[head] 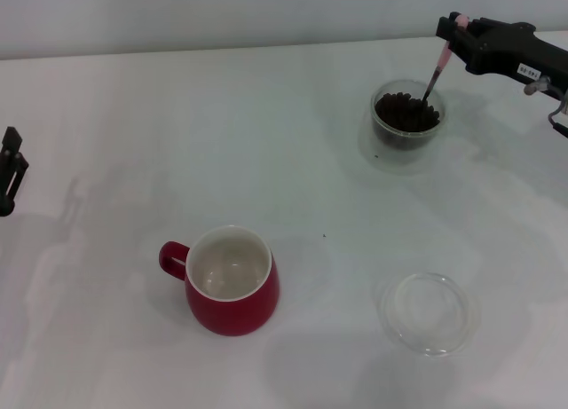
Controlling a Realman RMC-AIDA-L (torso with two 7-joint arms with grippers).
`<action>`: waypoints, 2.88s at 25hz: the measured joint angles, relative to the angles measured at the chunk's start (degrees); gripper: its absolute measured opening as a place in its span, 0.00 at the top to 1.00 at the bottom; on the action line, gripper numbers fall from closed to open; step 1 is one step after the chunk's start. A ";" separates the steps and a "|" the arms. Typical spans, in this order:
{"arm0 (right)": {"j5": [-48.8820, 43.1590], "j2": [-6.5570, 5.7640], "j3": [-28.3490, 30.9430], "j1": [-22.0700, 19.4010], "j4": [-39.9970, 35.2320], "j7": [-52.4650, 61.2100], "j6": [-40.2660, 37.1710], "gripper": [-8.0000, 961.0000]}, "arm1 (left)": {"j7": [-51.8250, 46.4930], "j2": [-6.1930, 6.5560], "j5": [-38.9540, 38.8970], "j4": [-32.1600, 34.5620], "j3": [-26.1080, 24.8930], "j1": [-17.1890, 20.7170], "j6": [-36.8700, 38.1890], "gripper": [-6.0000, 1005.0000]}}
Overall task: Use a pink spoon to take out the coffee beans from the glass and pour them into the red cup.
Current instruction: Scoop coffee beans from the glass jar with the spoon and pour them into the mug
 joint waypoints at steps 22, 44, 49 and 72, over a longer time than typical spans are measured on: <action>-0.02 -3.60 -8.96 0.47 -0.23 27.82 8.33 0.80 | 0.27 0.22 0.05 0.32 0.00 -0.29 0.15 0.29; 0.24 -4.26 -8.66 0.47 0.09 42.18 9.34 0.79 | 3.65 0.36 0.31 -0.03 0.00 -0.29 1.13 0.29; 0.37 -4.25 -8.63 0.47 0.21 45.10 11.45 0.79 | 5.09 0.36 0.37 0.03 0.00 -0.41 2.91 0.29; 0.71 -5.67 -6.11 0.93 1.86 53.18 11.71 0.78 | 5.51 0.45 -0.91 -2.26 0.00 -2.87 4.30 0.29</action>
